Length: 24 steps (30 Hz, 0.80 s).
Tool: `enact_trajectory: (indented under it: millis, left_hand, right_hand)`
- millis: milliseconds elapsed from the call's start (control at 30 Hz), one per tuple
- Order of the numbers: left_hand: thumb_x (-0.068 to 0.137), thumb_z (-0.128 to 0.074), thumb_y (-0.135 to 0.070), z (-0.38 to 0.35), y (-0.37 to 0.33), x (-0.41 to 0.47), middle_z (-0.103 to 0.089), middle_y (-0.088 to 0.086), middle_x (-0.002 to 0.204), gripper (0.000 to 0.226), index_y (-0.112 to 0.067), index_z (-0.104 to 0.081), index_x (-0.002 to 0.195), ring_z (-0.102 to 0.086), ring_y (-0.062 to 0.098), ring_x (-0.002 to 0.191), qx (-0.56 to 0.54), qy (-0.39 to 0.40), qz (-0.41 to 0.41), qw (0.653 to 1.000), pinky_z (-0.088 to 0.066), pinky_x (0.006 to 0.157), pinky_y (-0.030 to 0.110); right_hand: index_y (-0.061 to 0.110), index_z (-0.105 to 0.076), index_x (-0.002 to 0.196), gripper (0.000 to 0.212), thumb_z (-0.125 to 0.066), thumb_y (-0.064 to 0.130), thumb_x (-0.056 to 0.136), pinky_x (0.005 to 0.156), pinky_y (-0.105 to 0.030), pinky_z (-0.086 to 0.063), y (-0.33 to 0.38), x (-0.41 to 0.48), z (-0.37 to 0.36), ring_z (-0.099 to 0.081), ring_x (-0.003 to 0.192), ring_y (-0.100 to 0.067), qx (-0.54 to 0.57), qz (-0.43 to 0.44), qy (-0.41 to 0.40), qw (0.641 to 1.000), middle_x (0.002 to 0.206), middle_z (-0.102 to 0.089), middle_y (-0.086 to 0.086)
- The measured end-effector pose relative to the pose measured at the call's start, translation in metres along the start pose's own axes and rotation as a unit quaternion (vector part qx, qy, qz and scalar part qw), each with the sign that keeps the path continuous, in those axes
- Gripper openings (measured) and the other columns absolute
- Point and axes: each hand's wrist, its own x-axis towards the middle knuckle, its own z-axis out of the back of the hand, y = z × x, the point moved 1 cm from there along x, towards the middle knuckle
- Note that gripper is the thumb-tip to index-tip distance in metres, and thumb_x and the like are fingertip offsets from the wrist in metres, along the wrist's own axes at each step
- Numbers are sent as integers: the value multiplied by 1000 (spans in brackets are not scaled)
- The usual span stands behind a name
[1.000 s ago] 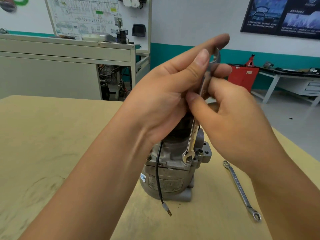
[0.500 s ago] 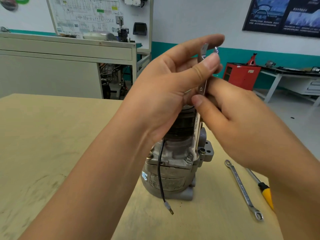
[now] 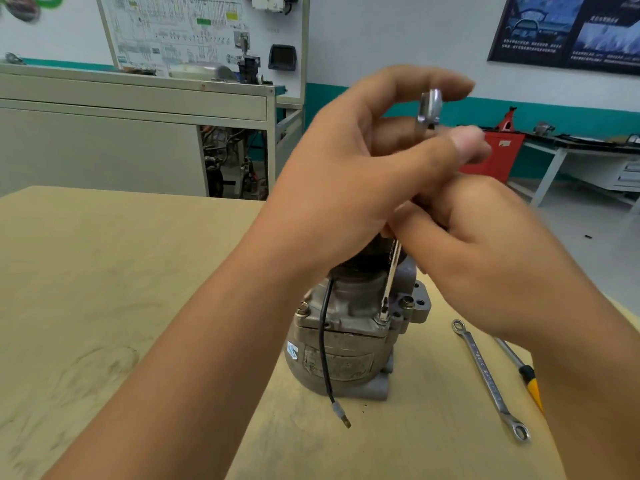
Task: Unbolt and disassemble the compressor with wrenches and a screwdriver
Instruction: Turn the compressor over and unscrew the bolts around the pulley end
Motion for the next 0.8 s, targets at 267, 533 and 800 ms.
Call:
enact_trajectory:
  millis: [267,533,800]
  left_hand:
    - [87,-55,-11,9,-1,0,-74,-1,79,8,-17,-61,88,-64,15,70,-31,59,33,997,-42,49,27]
    - [85,-66,-3,2,6,1,-73,1,67,16,-12,-56,77,-73,13,74,92,-115,-43,988,-58,72,31]
    - [81,-58,-14,7,1,1,-74,4,81,36,-13,-55,117,-69,8,75,-50,46,26,997,-52,66,19]
  right_hand:
    - [25,-56,75,23,-42,37,89,53,-19,-41,-5,-1,9,-54,62,-6,35,4,66,997,68,-58,13]
    - [24,-46,64,24,-50,45,76,50,-14,-38,0,0,0,-48,52,-4,-25,-6,5,1000,64,-55,11]
    - [23,-47,71,21,-48,33,88,53,-13,-38,-1,-3,3,-52,62,-6,-57,18,38,997,81,-57,13]
